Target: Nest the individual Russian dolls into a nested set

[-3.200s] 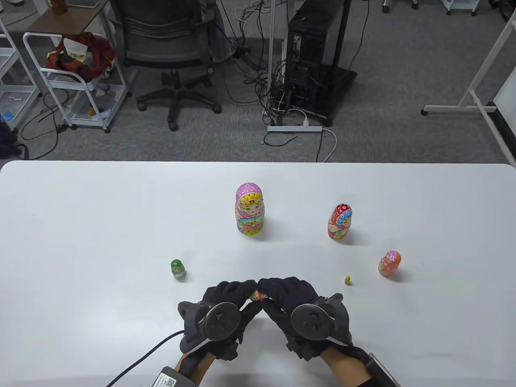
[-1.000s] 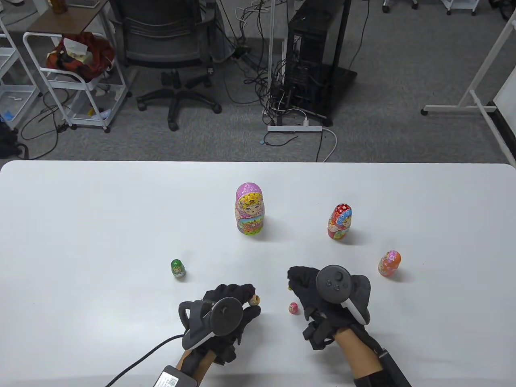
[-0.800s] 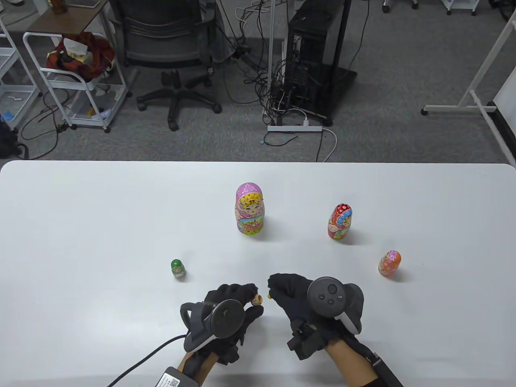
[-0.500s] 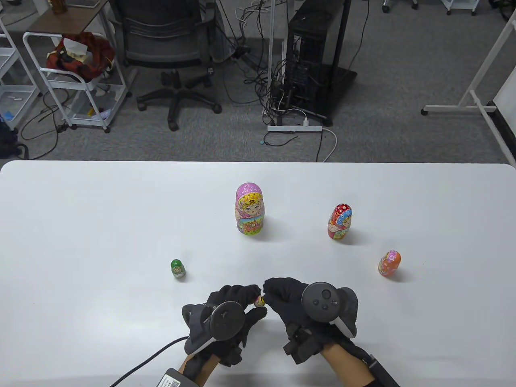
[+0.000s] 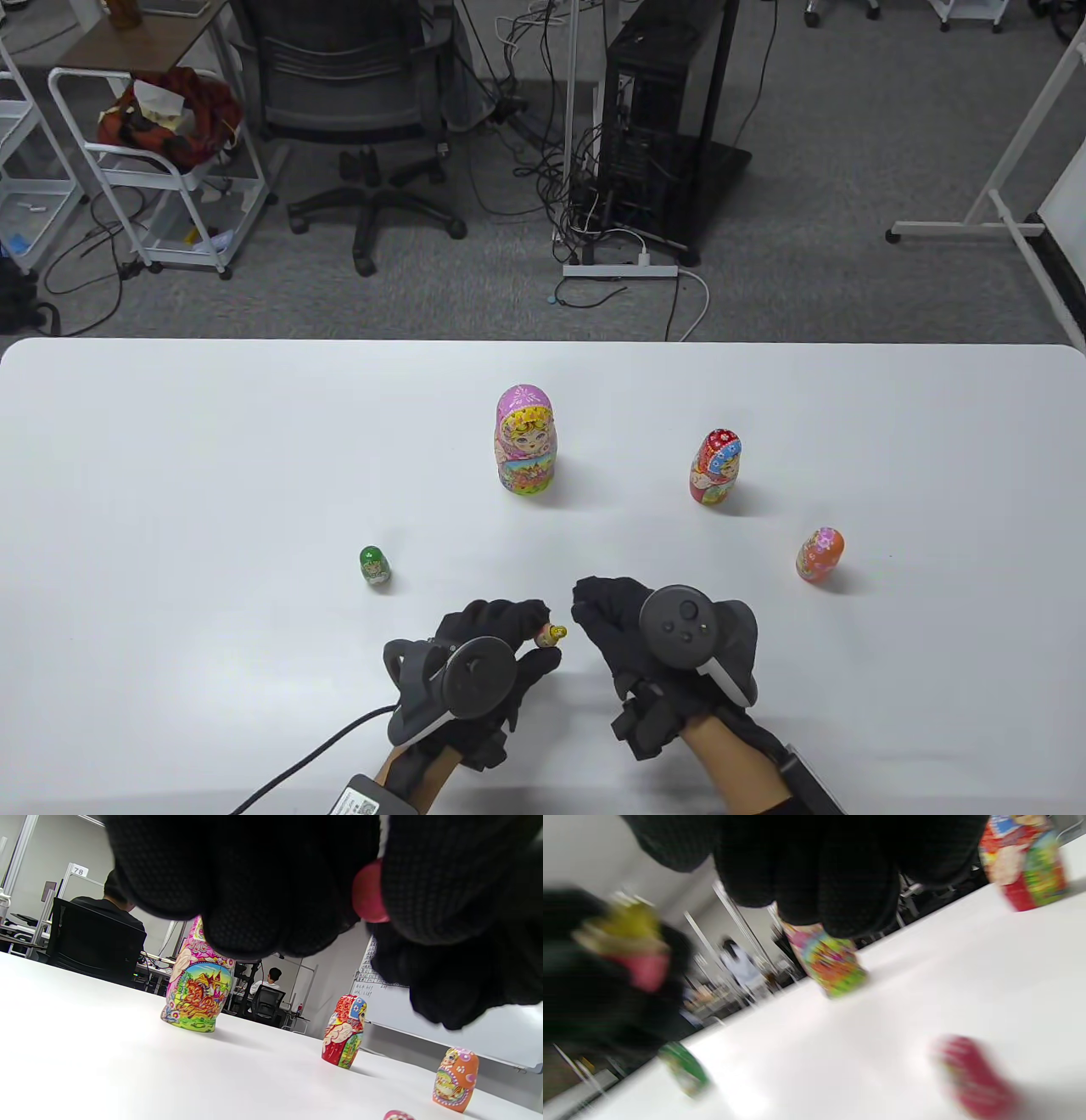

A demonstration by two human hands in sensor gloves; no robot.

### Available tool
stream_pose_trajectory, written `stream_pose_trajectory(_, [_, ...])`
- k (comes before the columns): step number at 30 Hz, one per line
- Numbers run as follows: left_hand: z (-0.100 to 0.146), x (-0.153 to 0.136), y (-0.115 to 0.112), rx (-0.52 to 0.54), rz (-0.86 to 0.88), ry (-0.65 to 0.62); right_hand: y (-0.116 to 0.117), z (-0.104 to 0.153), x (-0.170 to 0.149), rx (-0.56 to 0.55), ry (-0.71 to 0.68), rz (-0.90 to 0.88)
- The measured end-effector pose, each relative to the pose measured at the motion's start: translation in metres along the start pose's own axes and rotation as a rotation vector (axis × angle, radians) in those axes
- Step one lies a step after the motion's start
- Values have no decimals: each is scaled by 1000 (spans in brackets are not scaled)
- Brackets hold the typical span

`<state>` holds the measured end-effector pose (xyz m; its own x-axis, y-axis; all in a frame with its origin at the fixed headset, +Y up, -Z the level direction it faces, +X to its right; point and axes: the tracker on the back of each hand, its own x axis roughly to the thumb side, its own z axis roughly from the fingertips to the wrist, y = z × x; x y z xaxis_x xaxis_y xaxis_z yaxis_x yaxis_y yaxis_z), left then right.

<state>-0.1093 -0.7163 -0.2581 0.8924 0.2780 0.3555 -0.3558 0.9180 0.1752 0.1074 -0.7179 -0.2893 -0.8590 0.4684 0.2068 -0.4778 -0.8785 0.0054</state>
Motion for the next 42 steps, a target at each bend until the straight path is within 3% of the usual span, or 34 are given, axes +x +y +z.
stream_pose_trajectory(2, [0,-2,-2,-6,-10,7,13,-4,-13,97,54,220])
stream_pose_trajectory(4, [-1,-4,-3,-12,-14,16,21,-7,-21,187,82,321])
stream_pose_trajectory(8, [-2,-10,-4,-16,-14,35,29,-9,-26,301,99,282])
stream_pose_trajectory(17, [-2,-10,-4,-22,-21,37,41,-10,-18,330,48,375])
stream_pose_trajectory(20, [-3,-10,-4,-24,-27,35,39,-9,-16,297,25,403])
stream_pose_trajectory(24, [-3,-11,-4,-31,-31,37,28,-9,-14,264,8,294])
stream_pose_trajectory(32, [-4,-13,-3,-28,-24,42,1,-2,-5,62,-146,-205])
stream_pose_trajectory(42, [-3,-6,-4,-41,-26,13,-5,7,16,-11,-258,-126])
